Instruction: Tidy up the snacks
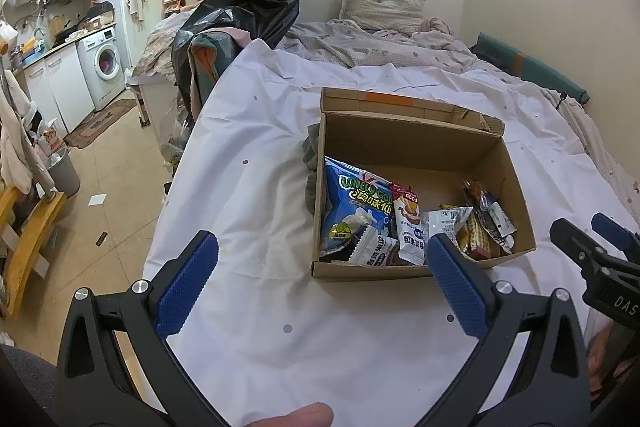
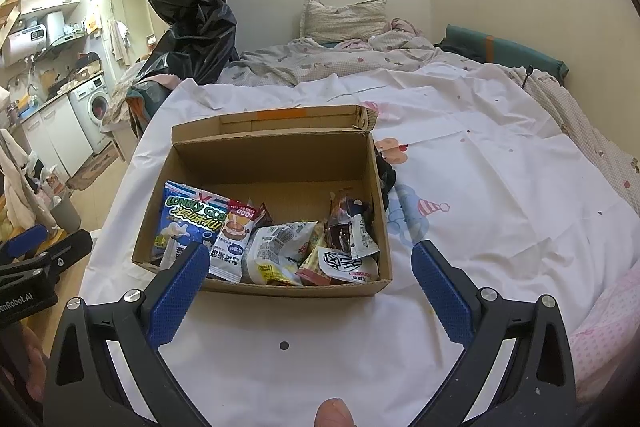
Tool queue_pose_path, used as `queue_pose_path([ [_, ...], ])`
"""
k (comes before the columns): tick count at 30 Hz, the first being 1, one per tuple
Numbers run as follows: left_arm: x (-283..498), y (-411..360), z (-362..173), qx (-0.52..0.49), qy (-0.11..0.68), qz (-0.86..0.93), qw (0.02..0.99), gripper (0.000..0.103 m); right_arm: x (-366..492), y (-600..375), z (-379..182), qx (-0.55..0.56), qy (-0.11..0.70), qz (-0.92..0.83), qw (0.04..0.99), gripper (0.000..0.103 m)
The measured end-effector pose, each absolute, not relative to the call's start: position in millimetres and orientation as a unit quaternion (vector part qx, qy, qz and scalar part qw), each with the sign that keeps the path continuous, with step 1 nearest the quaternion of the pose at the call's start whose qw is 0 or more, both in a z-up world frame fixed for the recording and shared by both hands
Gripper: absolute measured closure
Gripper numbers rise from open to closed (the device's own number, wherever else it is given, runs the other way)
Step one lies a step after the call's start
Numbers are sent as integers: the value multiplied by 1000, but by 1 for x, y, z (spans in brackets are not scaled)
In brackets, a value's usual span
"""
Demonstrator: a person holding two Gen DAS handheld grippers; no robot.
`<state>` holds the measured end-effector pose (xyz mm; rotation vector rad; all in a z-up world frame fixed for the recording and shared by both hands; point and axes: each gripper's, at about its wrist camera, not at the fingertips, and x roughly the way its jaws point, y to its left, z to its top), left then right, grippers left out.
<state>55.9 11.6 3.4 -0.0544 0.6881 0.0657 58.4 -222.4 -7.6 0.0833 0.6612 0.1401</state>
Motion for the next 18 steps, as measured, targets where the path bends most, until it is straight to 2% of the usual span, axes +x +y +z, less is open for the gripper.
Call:
queue_pose_path([
  [18, 55, 13, 3, -27, 340, 33, 940, 0, 60, -221, -10, 41, 324, 68, 943, 0],
])
